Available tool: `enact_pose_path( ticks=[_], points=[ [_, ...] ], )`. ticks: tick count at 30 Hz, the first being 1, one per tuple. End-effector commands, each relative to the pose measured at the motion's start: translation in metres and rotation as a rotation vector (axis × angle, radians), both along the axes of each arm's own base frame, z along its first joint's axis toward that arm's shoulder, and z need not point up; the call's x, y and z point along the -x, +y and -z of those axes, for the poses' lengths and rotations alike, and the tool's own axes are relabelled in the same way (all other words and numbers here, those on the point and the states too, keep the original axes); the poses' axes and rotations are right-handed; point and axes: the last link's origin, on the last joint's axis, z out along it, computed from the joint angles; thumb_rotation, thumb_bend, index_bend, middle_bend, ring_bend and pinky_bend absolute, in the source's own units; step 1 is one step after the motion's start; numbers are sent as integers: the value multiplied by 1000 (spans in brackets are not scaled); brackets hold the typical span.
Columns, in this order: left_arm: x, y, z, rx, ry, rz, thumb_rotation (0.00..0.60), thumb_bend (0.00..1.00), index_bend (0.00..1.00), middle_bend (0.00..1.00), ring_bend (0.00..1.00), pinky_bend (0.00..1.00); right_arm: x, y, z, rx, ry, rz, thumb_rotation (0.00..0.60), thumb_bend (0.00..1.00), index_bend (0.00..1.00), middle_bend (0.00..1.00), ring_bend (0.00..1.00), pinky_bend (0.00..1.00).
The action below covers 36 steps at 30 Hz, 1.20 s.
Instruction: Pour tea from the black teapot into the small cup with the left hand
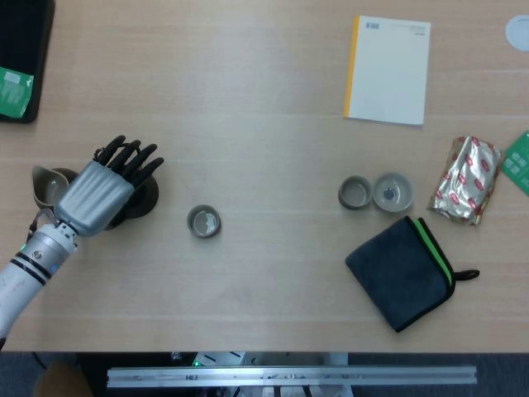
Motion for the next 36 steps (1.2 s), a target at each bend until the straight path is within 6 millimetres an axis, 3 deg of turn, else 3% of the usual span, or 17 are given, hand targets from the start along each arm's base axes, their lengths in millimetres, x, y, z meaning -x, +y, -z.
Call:
enact_pose_path(
  ticks=[1,17,36],
  points=[
    [2,-1,0,1,2,1,600,217,0,0,0,51,-1,0,0,0,1,-1,600,52,328,324,203,240],
    [7,8,-2,-19,19,24,600,217,0,0,0,51,-3,3,-2,7,7,2,600,52,328,324,203,240],
    [-18,36,9,-51,-5,47,600,214,0,0,0,51,0,7,-5,21,-1,11,600,51,328,324,203,240]
  ],
)
